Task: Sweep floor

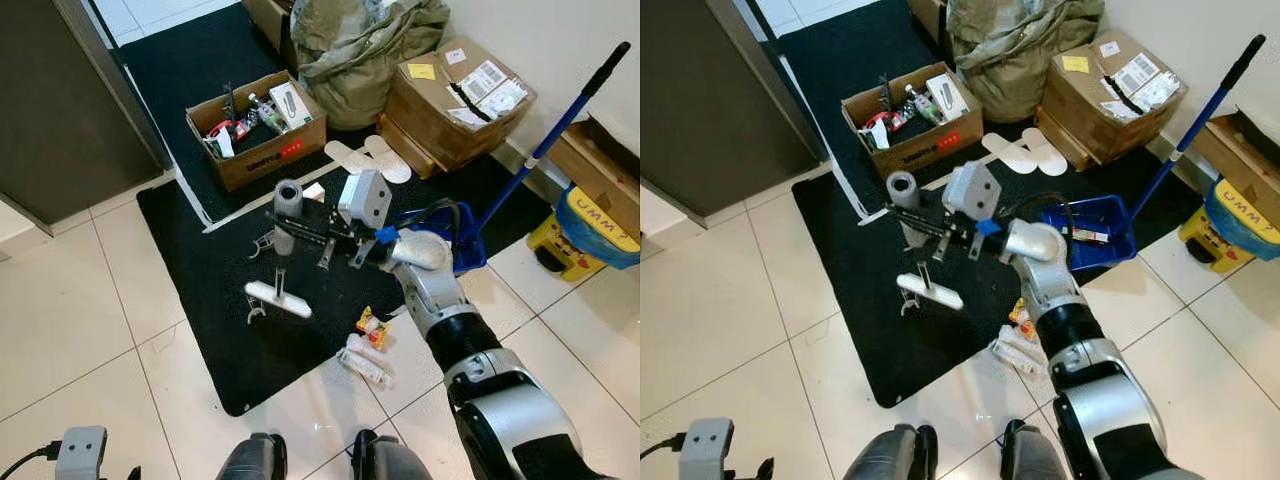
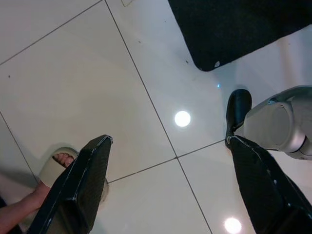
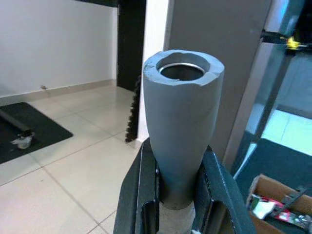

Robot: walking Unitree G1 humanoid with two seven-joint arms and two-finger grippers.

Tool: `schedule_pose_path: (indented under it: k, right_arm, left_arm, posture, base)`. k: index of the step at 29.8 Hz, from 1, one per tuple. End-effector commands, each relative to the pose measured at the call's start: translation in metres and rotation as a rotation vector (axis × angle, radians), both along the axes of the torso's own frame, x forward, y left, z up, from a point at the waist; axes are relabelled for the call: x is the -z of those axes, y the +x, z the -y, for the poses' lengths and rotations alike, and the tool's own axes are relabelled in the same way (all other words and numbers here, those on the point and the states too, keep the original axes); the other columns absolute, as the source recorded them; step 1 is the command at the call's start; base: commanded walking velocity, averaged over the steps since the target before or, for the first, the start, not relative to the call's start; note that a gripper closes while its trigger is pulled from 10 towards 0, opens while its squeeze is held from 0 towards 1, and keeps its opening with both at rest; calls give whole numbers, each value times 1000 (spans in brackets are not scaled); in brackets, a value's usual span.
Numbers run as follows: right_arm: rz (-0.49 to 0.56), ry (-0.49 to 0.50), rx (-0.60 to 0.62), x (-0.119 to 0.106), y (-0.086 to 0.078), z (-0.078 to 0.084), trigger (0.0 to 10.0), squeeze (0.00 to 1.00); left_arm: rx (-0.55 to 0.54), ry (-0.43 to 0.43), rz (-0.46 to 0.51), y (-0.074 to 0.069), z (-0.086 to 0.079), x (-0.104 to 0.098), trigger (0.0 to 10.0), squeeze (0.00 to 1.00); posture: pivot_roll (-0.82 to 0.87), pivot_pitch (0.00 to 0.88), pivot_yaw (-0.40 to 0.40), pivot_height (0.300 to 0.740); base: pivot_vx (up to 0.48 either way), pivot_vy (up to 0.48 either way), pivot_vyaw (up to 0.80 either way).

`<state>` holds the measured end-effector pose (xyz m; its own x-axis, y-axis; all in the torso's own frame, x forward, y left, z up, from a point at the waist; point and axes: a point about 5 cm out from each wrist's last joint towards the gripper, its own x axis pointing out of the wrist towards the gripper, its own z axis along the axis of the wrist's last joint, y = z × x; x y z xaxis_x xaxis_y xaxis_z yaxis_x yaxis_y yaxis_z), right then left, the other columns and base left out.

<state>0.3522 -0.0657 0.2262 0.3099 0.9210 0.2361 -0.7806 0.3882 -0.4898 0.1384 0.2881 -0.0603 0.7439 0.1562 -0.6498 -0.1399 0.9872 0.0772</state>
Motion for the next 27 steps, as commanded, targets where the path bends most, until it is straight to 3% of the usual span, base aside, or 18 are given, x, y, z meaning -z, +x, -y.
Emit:
schedule_pose_path:
  k: [1, 4, 6, 10, 12, 19, 23, 24, 26, 27]
  right_arm:
    - [65, 1, 5, -10, -2, -4, 10000, 0]
    - [15, 12, 5, -9, 0, -3, 10000, 0]
    - [-87, 38, -17, -7, 0, -1, 10000, 0]
    - [-136, 52, -31, -5, 0, 0, 10000, 0]
    - [-275, 160, 73, 1, 7, 7, 10000, 0]
    - [-318, 189, 115, 8, 7, 11, 10000, 0]
    - [-349, 91, 81, 25, 2, 17, 10000, 0]
    - [-365, 17, 52, 35, -1, 21, 10000, 0]
    - [-365, 17, 52, 35, -1, 21, 10000, 0]
    - [-403, -56, 58, 47, -2, 27, 10000, 0]
  left_arm:
    - [-7, -18, -52, -14, 4, 8, 10000, 0]
    - [-5, -28, -52, -11, 8, 9, 10000, 0]
    - [3, -47, -51, -7, 15, 11, 10000, 0]
    - [6, -54, -51, -6, 18, 12, 10000, 0]
    - [12, -77, -60, -2, 30, 15, 10000, 0]
    - [10, -88, -69, -2, 35, 18, 10000, 0]
    - [8, -97, -80, -4, 38, 20, 10000, 0]
    - [14, -91, -90, -4, 39, 21, 10000, 0]
    - [14, -91, -90, -4, 39, 21, 10000, 0]
    - [14, -91, -112, -4, 41, 22, 10000, 0]
  posture:
    - [167, 317, 52, 740]
    - [155, 307, 44, 740]
    - [139, 297, 42, 740]
    - [136, 296, 41, 740]
    - [106, 283, 22, 740]
    - [98, 280, 17, 740]
    - [89, 269, 7, 740]
    - [83, 261, 0, 740]
    - [83, 261, 0, 740]
    - [73, 240, -6, 740]
  base:
    - [0, 0, 0]
    - [0, 0, 0]
    - [0, 0, 0]
    - [0, 0, 0]
    - [0, 0, 0]
    - [0, 0, 0]
    - [0, 0, 0]
    - [0, 0, 0]
    - [0, 0, 0]
    - [0, 0, 0]
